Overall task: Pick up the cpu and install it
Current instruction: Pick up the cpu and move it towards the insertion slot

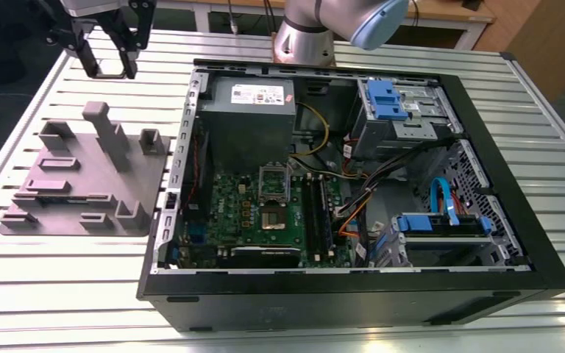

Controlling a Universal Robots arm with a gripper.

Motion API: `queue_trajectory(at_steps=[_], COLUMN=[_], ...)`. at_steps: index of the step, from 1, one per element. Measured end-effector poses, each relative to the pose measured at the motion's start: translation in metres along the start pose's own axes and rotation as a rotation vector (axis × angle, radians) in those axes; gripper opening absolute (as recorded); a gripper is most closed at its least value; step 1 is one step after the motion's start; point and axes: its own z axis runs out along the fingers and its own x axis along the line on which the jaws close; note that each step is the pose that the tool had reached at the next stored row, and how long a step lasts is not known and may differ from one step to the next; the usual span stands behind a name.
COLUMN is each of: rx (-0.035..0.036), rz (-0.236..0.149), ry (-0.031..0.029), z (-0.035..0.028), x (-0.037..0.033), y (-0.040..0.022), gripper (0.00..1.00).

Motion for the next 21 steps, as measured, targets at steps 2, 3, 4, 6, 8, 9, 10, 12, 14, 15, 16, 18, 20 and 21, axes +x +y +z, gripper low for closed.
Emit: queue_trajectory(at_steps=[2, 3, 4, 6, 8, 9, 10, 12, 14, 15, 16, 18, 20, 21], rx=[0.0000, 0.0000, 0.0000, 0.0000, 0.0001, 0.0001, 0.0000, -0.0001, 0.0000, 0.0001, 0.0000, 0.0000, 0.0000, 0.0000], rz=[0.000, 0.000, 0.000, 0.000, 0.000, 0.000, 0.000, 0.000, 0.000, 0.000, 0.000, 0.000, 0.000, 0.000], ry=[0.0001, 0.0000, 0.0000, 0.0000, 0.0001, 0.0001, 0.0000, -0.0001, 0.0000, 0.0000, 0.0000, 0.0000, 0.0000, 0.0000], z=[0.0000, 0.0000, 0.0000, 0.0000, -0.0001, -0.0001, -0.0001, 0.0000, -0.0001, -0.0001, -0.0001, -0.0001, -0.0001, -0.0001], x=[-0.0005, -0.0008, -0.0011, -0.0016, -0.0021, -0.0023, -0.0026, -0.0031, -0.0036, -0.0039, -0.0041, -0.0047, -0.0052, -0.0054], y=[0.0000, 0.0000, 0.0000, -0.0001, 0.0000, -0.0001, -0.0001, -0.0001, -0.0001, -0.0001, -0.0001, -0.0001, -0.0001, -0.0001], gripper=[0.47, 0.47, 0.47, 0.47, 0.47, 0.47, 0.47, 0.47, 0.47, 0.47, 0.47, 0.47, 0.47, 0.47])
